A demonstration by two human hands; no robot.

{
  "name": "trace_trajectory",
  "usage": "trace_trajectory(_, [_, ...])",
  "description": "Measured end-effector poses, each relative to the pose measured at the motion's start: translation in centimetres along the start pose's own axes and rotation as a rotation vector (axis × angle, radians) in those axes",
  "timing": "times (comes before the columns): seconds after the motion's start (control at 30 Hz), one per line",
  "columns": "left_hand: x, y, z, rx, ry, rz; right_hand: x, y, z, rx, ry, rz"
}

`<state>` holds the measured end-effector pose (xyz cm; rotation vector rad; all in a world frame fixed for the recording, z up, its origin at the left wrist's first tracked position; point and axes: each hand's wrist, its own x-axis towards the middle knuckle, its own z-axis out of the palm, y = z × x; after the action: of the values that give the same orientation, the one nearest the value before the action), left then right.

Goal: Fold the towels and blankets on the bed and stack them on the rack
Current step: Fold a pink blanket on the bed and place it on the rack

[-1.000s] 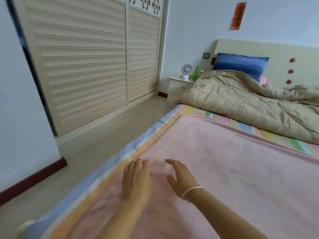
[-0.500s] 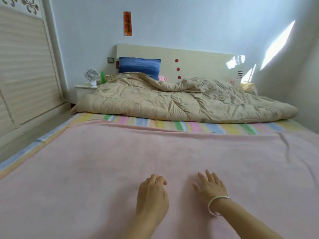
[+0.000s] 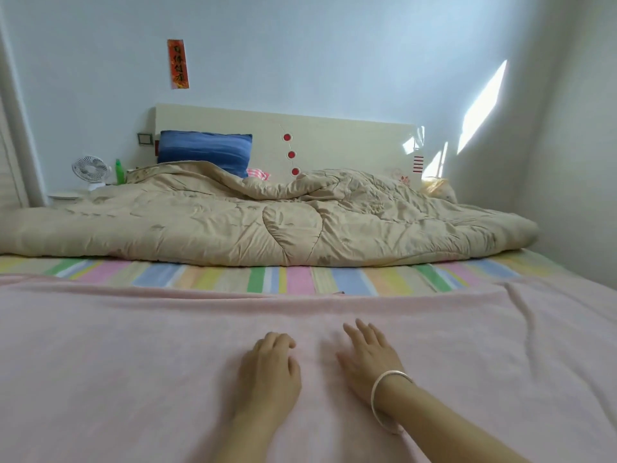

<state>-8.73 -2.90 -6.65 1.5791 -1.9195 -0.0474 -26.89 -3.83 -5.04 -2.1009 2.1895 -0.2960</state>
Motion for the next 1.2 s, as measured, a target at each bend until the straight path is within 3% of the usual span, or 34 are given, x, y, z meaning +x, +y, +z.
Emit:
trace_trajectory(0.1, [2.2,-1.4,2.2,0.028,0.081,-0.186,6.0,2.8,0.3,-0.006,0.147,-0.014])
trace_trajectory(0.23, [2.7,-1.4,4.2,0.065,0.072,-0.136,11.7,4.8,2.2,0.131,0.342,0.099])
trace_trajectory(0.3, [2.7,-1.5,4.1,0.123,0.044,-0.124,14.1,4.3,2.6,0.113,0.385,0.060])
trace_trajectory(0.43, [3.0,-1.3,3.8,0.172,-0.004,-0.107,16.2,3.6,3.7,-0.106,0.275,-0.126])
trace_trajectory(0.53, [3.1,-1.2,3.7,0.189,-0.002,-0.070,15.7,3.4,4.4,-0.165,0.268,-0.143])
trace_trajectory(0.7, [7.5,-2.1,4.2,0.374,0.228,0.252,14.9,3.3,4.0,-0.304,0.319,-0.078])
trace_trajectory(0.73, [9.2,-2.3,4.5,0.391,0.209,0.271,15.0,3.3,4.0,-0.323,0.327,-0.077])
trace_trajectory(0.93, [15.1,-1.7,7.1,0.212,-0.026,-0.173,16.7,3.2,3.6,-0.338,0.342,-0.143])
trace_trajectory(1.03, [14.5,-2.1,8.7,0.315,-0.021,-0.155,16.6,3.1,3.3,-0.425,0.405,-0.165])
trace_trajectory(1.2, [14.9,-2.6,9.9,0.503,0.030,0.045,16.1,2.7,3.4,-0.494,0.478,-0.160])
